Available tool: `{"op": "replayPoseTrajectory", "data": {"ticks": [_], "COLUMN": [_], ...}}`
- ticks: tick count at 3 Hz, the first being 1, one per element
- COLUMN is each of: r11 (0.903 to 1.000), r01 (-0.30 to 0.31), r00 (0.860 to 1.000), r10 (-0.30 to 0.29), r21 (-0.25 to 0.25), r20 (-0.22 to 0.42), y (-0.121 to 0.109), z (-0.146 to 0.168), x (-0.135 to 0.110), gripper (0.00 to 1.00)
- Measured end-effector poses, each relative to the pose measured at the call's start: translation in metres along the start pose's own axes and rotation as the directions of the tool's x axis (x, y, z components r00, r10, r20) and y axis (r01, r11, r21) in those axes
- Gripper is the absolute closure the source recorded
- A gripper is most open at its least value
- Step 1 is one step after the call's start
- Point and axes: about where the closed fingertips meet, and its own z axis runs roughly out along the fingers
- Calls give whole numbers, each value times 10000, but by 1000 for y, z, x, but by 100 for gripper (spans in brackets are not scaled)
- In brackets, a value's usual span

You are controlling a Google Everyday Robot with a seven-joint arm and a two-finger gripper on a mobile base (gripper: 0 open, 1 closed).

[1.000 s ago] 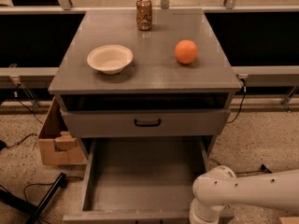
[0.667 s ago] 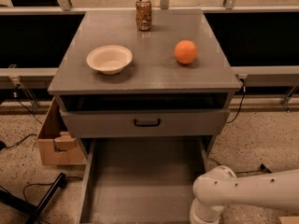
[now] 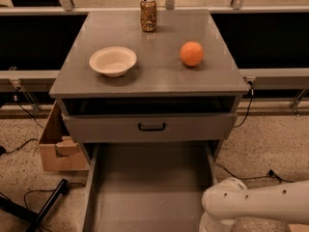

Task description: Open middle drawer

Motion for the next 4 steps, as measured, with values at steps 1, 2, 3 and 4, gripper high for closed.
{"op": "replayPoseTrajectory", "data": {"ticks": [1,2,3,4], "r11": [10000,10000,10000,10000], "r01": [1,2,2,18], "r00": [10000,10000,10000,9999], "r10": [-1,-2,-2,-18], "r21": [-24,-57,-76,25], "r20": [-6,-15,-20,-100], "y": [1,2,3,5], "z": [1,2,3,-9], "x": [0,1,1,3], "gripper": [65,34,10,0]}}
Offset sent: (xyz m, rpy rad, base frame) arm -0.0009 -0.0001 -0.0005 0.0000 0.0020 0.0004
